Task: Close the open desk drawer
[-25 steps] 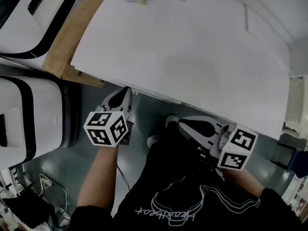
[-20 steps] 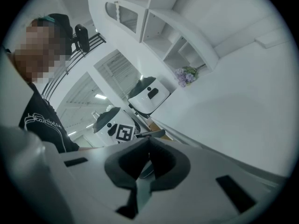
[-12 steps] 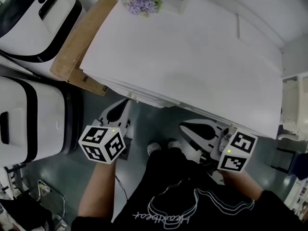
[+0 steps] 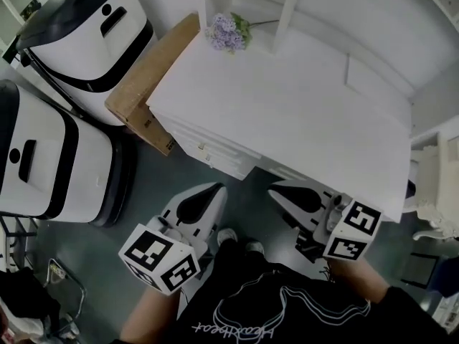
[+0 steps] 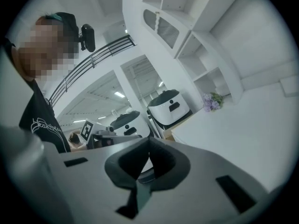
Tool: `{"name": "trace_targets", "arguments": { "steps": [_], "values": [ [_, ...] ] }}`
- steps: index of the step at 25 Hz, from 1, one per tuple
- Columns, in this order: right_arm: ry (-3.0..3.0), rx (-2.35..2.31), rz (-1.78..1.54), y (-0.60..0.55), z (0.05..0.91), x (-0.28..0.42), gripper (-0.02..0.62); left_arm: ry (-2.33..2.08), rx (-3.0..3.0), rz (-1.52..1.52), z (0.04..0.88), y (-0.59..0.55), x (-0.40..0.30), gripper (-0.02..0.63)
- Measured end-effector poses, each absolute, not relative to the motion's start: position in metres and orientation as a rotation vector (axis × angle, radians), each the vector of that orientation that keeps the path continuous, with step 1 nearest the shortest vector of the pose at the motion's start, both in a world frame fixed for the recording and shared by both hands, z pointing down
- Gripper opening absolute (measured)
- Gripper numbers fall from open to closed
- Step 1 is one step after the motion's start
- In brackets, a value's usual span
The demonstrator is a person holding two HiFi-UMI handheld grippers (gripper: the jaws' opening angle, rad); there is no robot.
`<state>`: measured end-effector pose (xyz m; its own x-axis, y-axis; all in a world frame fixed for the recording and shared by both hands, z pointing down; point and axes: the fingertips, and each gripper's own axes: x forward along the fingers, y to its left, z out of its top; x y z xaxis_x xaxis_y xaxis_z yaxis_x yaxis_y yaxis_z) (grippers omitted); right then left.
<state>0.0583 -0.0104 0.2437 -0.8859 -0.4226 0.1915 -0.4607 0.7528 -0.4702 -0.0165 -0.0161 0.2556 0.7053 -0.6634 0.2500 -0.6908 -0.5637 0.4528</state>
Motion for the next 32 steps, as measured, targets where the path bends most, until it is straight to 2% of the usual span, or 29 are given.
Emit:
{"name": "trace_targets", "arguments": {
  "steps": [10,32],
  "values": [
    [-3.012,0.645,0.551,0.045,0.170,0.095,0.006,-1.099,2.541,-0.003,0.171,0.054,0.036,0.006],
    [-3.084,0.593,0.360,0.071,0.131,0.121,0.006,-1.147,2.604,-0.008,0.142,0.076,0.067,0.006]
  ]
}}
